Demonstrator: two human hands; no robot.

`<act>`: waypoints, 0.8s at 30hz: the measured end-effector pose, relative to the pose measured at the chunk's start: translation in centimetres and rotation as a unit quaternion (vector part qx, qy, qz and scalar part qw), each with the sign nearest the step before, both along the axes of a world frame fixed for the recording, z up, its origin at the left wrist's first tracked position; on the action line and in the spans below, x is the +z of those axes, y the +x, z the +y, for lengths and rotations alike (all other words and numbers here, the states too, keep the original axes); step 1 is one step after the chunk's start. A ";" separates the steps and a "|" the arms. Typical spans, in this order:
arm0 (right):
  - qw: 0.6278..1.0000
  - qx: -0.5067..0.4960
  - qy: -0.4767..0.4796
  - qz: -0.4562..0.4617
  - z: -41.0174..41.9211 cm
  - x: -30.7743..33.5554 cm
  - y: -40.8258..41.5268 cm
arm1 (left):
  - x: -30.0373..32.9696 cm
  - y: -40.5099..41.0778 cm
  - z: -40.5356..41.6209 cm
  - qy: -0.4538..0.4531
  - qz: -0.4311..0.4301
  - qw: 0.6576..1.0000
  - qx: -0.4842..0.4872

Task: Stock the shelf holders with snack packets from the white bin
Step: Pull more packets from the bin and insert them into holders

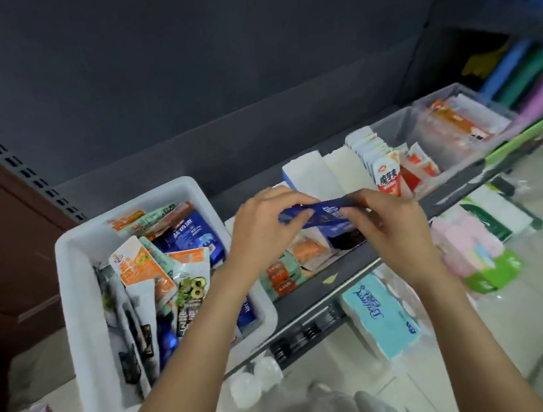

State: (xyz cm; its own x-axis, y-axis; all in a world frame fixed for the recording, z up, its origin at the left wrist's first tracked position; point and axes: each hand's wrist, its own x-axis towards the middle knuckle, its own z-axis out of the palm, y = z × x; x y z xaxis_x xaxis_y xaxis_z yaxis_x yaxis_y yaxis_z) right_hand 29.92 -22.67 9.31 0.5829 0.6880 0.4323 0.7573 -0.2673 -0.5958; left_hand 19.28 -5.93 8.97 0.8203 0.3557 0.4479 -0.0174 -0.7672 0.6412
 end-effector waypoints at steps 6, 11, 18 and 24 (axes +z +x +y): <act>0.996 -0.056 0.009 -0.064 -3.5 -3.2 5.4 | -2.9 7.6 -3.4 0.085 -0.018 0.996 0.017; 0.996 0.012 -0.055 -0.070 -2.6 -7.3 7.1 | -7.1 8.3 -3.0 0.133 0.086 0.986 0.043; 0.959 0.066 -0.210 -0.181 0.5 -9.3 7.8 | -8.2 7.4 -2.6 0.142 0.329 0.933 0.034; 0.958 0.076 -0.254 -0.106 1.1 -9.7 7.4 | -7.4 4.7 -2.7 0.087 0.283 0.954 0.043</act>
